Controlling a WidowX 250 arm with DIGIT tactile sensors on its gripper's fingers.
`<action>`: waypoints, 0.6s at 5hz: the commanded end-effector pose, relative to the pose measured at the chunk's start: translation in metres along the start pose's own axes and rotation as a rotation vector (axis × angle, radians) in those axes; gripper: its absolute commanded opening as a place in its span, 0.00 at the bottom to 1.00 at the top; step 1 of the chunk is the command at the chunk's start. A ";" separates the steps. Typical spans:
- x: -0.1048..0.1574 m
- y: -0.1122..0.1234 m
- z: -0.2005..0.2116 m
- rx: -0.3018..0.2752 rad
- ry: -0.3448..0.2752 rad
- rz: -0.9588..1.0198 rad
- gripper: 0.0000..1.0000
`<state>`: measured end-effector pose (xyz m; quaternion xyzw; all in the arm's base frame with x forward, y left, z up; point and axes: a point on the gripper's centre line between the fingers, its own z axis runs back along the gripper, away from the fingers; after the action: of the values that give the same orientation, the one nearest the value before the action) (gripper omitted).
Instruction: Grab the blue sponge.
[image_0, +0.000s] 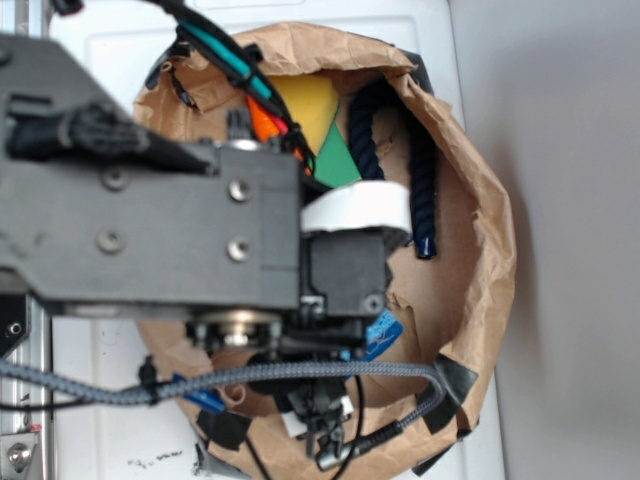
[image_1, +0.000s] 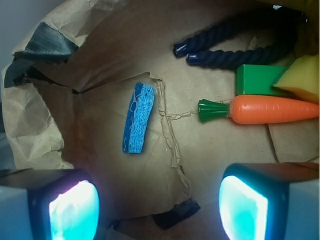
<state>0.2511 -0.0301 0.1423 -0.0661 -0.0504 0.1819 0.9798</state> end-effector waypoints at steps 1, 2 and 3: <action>0.012 0.031 -0.024 -0.025 -0.097 0.028 1.00; 0.013 0.041 -0.040 -0.015 -0.100 0.060 1.00; 0.010 0.028 -0.061 -0.001 -0.119 0.078 1.00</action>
<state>0.2546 -0.0063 0.0707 -0.0520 -0.0896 0.2324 0.9671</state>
